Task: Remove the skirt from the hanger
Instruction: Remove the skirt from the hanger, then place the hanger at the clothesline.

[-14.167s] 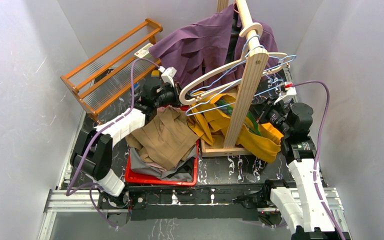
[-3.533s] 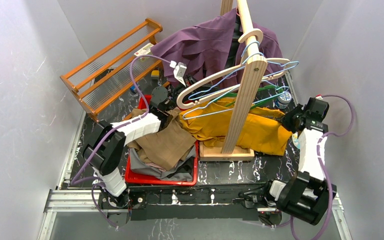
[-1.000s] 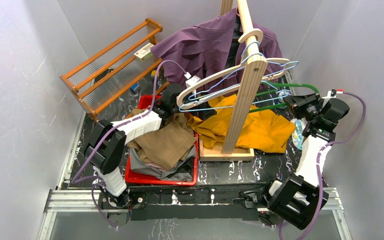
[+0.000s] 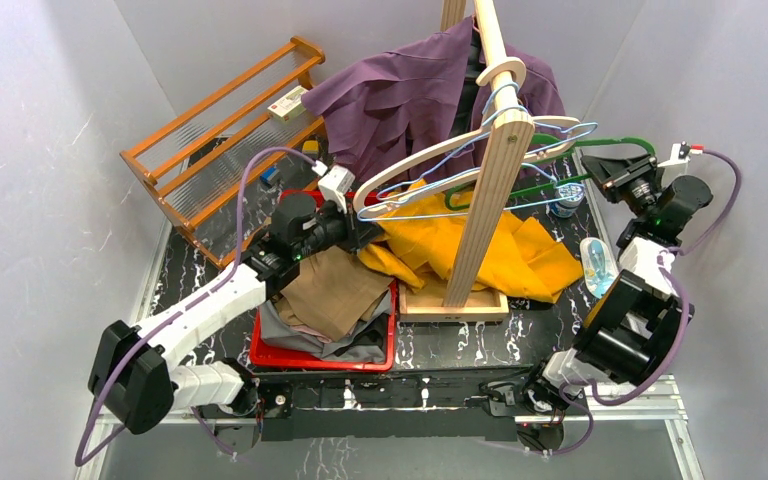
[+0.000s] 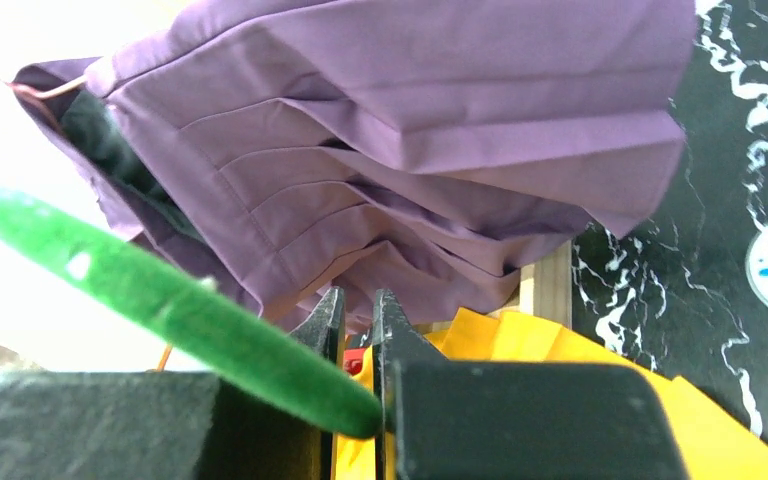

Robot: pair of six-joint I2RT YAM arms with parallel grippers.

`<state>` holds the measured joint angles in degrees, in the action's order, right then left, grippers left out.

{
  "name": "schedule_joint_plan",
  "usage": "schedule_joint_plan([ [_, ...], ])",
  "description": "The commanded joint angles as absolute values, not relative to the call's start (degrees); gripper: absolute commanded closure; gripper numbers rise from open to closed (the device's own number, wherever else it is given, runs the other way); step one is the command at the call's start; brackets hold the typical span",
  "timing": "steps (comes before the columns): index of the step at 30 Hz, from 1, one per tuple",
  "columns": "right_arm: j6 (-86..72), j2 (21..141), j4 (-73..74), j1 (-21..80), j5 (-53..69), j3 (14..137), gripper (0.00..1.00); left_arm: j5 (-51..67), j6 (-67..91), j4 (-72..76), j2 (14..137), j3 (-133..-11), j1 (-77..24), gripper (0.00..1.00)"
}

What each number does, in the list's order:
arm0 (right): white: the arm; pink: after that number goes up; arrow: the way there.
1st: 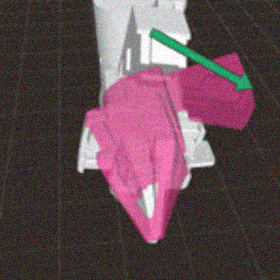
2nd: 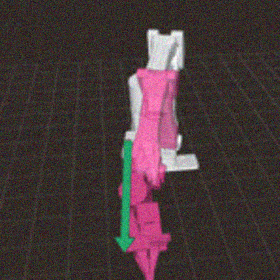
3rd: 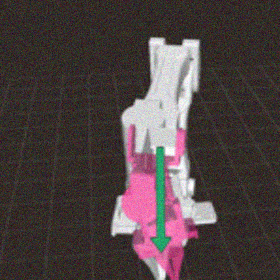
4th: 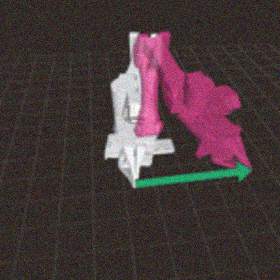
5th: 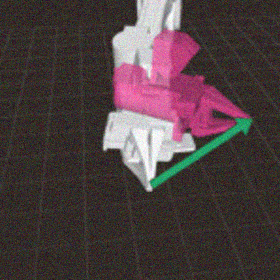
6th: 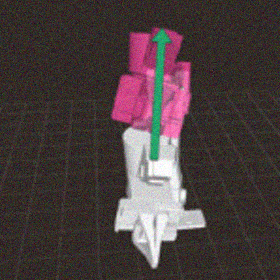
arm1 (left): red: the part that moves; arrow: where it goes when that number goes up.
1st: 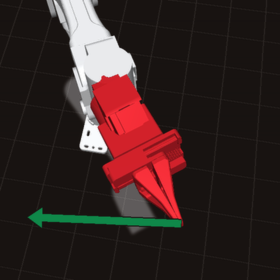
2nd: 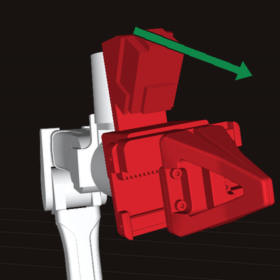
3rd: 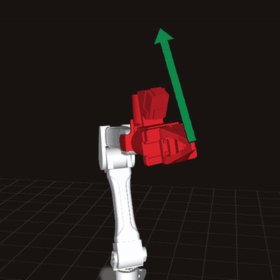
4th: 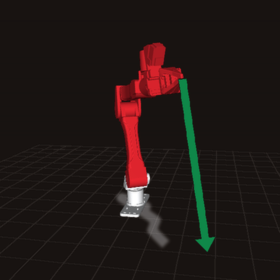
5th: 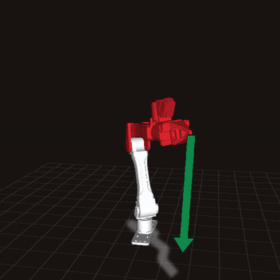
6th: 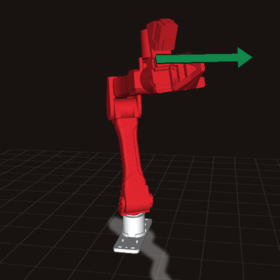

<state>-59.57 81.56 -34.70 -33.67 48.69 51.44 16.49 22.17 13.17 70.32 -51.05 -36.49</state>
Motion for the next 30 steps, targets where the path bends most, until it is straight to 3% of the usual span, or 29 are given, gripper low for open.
schedule_joint_plan([
  [1,-64.4,83.4,-52.7,-33.7,54.2,58.5,1.0,15.5,24.8,14.2,64.9,-47.8,-36.0,1.0],
  [9,-56.1,85.7,-41.0,-31.8,54.3,70.0,1.0,14.6,23.8,10.9,58.9,-47.4,-36.1,1.0],
  [20,-41.4,87.1,-12.9,-29.5,46.4,89.4,1.0,13.1,22.0,6.1,54.5,-49.2,-36.0,1.0],
  [30,-53.3,89.2,-16.9,-29.7,47.6,98.4,1.0,12.7,23.2,5.2,52.7,-49.6,-36.0,1.0],
])
